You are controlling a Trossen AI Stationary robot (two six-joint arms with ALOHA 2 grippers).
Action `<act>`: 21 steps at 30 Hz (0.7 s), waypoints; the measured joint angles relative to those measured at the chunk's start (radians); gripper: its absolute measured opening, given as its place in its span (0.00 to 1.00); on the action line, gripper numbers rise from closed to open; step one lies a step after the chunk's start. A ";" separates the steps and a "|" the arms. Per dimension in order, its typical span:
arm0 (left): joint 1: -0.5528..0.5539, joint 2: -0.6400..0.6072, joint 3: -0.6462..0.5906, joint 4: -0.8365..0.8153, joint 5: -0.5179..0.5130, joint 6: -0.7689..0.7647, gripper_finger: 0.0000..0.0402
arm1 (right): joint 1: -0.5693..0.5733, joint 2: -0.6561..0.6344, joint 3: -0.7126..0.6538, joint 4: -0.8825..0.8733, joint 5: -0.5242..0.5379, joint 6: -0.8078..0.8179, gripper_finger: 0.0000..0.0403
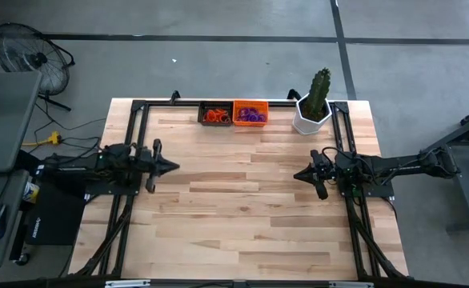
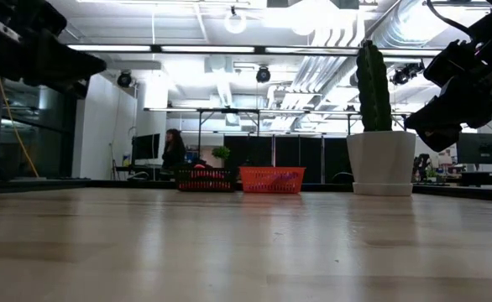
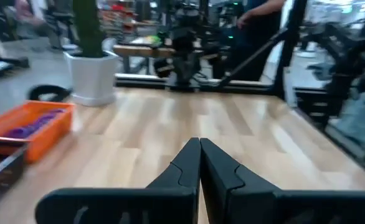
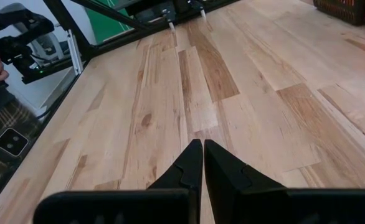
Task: Sort spring keychains into baskets
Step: Return to Home Position
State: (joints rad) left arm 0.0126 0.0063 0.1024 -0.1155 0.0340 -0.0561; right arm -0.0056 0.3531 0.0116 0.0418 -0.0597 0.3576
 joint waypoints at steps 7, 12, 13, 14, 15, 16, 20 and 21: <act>0.000 0.001 -0.086 0.129 0.005 0.007 0.00 | 0.000 0.000 0.000 0.000 0.000 0.000 0.03; 0.001 0.002 -0.087 0.124 -0.025 0.029 0.00 | 0.000 0.000 0.000 -0.001 0.000 0.000 0.03; 0.000 0.001 -0.087 0.126 -0.024 0.030 0.00 | 0.000 0.000 0.000 0.000 0.000 0.000 0.03; 0.000 0.001 -0.087 0.132 -0.023 0.027 0.00 | 0.000 0.000 0.000 0.001 0.000 0.000 0.03; 0.000 0.001 -0.087 0.131 -0.022 0.025 0.00 | 0.000 0.000 0.000 0.001 0.000 0.000 0.03; 0.000 0.001 -0.088 0.127 -0.022 0.025 0.00 | 0.000 0.000 0.000 0.000 0.000 0.000 0.03; 0.000 0.001 -0.088 0.128 -0.020 0.025 0.00 | 0.000 0.000 0.000 0.000 0.000 0.000 0.03; 0.000 0.001 -0.089 0.128 -0.020 0.025 0.00 | 0.000 0.000 0.000 0.000 0.000 0.000 0.03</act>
State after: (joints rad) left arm 0.0128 0.0074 0.0139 0.0127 0.0139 -0.0311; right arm -0.0055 0.3531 0.0116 0.0418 -0.0596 0.3576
